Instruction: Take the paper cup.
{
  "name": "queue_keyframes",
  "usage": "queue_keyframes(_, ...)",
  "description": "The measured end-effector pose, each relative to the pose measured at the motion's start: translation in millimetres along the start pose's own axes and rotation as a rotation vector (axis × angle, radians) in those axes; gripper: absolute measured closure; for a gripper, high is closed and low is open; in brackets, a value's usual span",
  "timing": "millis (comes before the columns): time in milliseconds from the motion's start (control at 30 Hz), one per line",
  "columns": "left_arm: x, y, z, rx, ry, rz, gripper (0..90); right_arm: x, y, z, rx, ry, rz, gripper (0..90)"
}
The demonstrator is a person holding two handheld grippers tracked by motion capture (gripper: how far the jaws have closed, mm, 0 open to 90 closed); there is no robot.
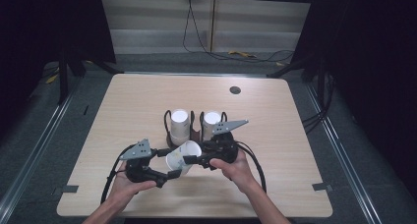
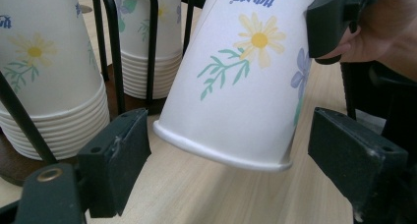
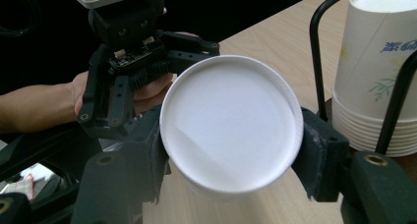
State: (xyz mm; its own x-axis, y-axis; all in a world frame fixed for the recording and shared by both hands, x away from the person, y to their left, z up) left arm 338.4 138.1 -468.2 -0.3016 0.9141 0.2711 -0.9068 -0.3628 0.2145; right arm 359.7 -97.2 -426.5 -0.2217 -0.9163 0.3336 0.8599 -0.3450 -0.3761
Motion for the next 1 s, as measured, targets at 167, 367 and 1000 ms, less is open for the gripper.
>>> queue_keyframes(167, -4.1, -1.1, -1.0, -0.002, -0.007, -0.005, 16.0, -3.9, -1.2, -0.7, -0.008, -0.009, 0.015, 38.0)
queue_keyframes(367, -10.7, 1.4, -1.6, -0.017, -0.01, -0.012, 18.8, -7.6, -2.4, -1.2, -0.012, -0.014, 0.031, 38.0)
queue_keyframes(1000, -14.4, 0.0, -3.9, 0.003, 0.041, -0.03, 20.4, -4.8, -1.4, -3.0, -0.036, 0.021, 0.042, 37.5)
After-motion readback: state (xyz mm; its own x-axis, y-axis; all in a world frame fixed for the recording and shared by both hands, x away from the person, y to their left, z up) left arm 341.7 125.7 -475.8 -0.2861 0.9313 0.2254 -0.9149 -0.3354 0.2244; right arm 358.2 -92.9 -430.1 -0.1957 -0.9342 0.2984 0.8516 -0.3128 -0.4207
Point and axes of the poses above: each handheld gripper's, and its own axes: x roughly backward along the jaws, z roughly out of its top, y roughly to its right, the point moved 2 cm from there along -x, roughly forward along the jaws, and after that the axes turned 5 degrees about y, right-handed, at the moved point
